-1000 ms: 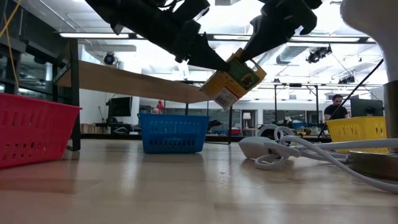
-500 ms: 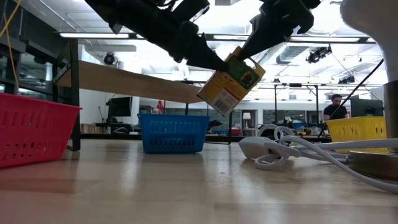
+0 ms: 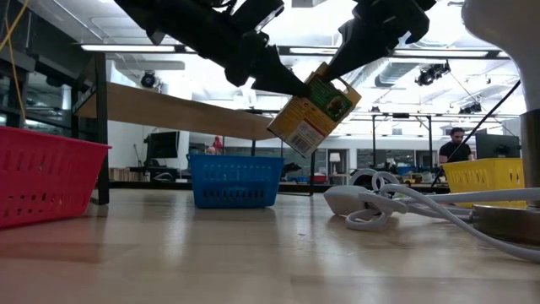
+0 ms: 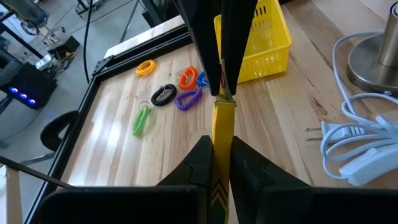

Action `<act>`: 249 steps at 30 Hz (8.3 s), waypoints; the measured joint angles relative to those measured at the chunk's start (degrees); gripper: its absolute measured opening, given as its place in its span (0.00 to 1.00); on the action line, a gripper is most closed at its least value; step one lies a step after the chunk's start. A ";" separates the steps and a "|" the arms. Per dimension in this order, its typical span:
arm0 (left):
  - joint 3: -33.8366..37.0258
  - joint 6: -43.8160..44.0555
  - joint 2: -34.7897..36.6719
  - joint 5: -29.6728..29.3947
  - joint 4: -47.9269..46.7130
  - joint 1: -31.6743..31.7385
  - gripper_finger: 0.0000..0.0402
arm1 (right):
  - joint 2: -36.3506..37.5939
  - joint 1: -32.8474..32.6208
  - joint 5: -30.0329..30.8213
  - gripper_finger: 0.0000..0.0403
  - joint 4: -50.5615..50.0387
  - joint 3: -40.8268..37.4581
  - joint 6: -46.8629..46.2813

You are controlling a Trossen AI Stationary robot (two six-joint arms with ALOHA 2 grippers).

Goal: Pick & Place Office Desk Supplies
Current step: Put the yellow pack of crayon into the blue bin, then put the green spring keychain into the yellow bin

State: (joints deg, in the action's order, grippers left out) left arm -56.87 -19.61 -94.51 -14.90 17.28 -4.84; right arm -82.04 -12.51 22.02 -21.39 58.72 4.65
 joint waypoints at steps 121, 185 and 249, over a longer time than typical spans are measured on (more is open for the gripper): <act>0.44 9.37 -2.02 -36.98 -26.10 -19.34 0.06 | 18.18 -4.05 -7.32 0.39 -14.25 -0.59 -16.37; 3.98 -11.17 3.01 -16.10 -23.35 -11.78 0.06 | 18.18 -4.42 -6.99 0.39 -10.69 -0.66 -20.09; 4.16 2.91 11.41 -14.24 -10.80 -12.02 0.37 | 18.18 -2.86 -5.53 0.39 -14.49 -0.64 -22.58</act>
State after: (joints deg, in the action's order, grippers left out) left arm -52.71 -16.70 -83.11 -29.14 6.48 -16.86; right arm -63.86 -15.37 16.49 -35.88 58.07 -17.93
